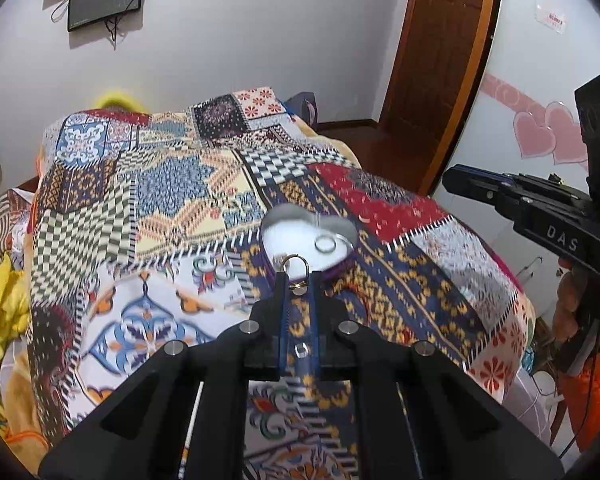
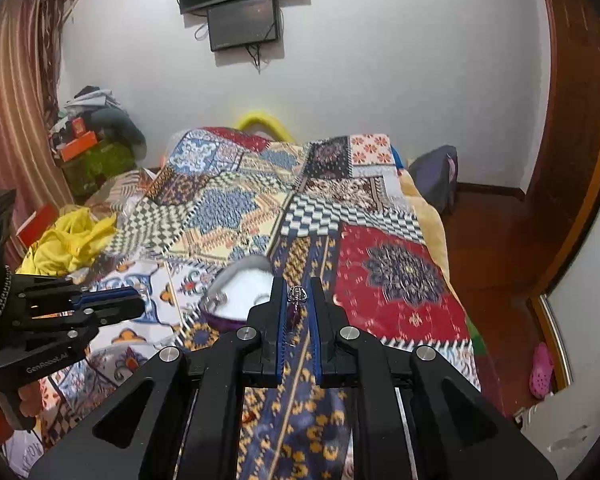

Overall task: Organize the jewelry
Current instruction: 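Carry the ring into the heart tin and open the left gripper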

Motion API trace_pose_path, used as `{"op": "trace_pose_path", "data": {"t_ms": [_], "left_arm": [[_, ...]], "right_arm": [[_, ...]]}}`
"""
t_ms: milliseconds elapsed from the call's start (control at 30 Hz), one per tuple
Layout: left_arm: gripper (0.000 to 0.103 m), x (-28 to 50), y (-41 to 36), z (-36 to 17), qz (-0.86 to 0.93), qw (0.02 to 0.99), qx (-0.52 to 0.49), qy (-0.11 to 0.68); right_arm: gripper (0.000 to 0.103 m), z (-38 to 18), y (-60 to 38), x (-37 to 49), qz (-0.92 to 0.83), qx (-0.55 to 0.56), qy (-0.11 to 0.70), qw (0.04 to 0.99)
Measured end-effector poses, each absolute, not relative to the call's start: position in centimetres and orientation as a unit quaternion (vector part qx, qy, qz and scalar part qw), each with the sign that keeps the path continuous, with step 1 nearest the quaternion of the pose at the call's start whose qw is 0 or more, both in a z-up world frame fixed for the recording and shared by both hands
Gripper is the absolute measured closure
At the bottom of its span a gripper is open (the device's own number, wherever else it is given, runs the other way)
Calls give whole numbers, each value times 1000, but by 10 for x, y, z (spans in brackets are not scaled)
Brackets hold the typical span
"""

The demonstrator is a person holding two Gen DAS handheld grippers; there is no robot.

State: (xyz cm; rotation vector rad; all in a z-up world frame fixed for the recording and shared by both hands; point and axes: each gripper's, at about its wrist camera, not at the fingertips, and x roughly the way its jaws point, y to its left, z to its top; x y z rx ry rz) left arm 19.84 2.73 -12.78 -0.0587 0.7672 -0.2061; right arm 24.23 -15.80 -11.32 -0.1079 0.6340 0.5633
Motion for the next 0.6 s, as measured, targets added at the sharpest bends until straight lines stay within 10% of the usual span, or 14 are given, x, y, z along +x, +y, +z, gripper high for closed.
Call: {"op": "trace_pose_path", "data": {"t_ms": [600], "left_arm": [[96, 253, 31, -147, -110, 914, -31, 389]], "right_arm": [[94, -129, -110, 280, 310, -53, 324, 892]]}}
